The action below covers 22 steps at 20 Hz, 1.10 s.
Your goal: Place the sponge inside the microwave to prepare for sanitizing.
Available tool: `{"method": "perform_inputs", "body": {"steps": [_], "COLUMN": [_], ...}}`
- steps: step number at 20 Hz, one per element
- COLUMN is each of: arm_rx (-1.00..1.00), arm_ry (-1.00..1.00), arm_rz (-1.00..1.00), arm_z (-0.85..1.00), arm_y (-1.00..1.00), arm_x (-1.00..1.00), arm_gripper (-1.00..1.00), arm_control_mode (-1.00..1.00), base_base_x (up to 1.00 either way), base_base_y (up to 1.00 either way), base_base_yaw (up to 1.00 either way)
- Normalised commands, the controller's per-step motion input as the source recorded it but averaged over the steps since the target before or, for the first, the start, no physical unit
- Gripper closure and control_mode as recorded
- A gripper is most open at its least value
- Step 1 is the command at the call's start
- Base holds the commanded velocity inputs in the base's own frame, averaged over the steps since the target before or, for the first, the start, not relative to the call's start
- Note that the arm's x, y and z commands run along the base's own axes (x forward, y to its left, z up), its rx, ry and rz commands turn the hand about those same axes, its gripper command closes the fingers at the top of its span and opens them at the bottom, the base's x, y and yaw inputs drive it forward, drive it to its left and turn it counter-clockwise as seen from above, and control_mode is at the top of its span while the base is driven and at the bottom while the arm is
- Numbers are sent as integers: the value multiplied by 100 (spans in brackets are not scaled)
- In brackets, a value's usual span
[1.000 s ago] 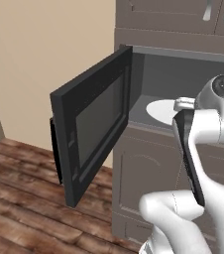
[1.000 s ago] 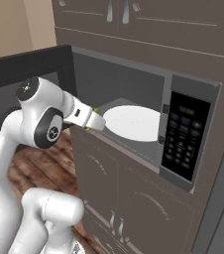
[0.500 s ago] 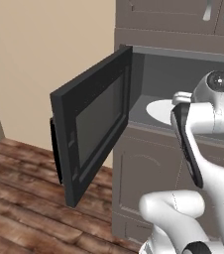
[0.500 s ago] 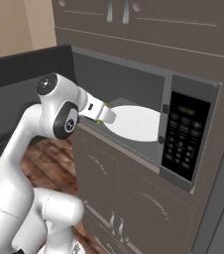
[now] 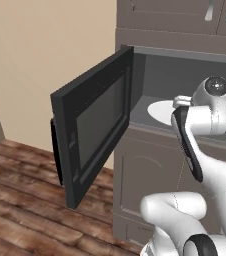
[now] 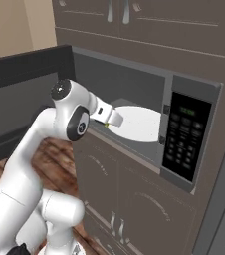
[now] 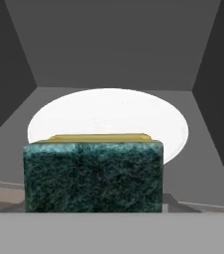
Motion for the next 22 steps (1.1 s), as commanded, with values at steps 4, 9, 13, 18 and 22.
{"method": "perform_inputs", "body": {"steps": [4, 9, 13, 18, 22], "arm_rx": [0, 0, 0, 0, 0], "arm_ry": [0, 0, 0, 0, 0], "arm_rz": [0, 0, 0, 0, 0], "arm_z": [-19, -29, -21, -6, -6], "arm_y": [-17, -17, -13, -7, -3], "arm_x": [35, 37, 36, 29, 18], "arm_gripper": [100, 100, 100, 100, 100], "arm_control_mode": [-100, -100, -100, -100, -100], "base_base_x": [0, 0, 0, 0, 0], "base_base_y": [0, 0, 0, 0, 0], "base_base_yaw": [0, 0, 0, 0, 0]}}
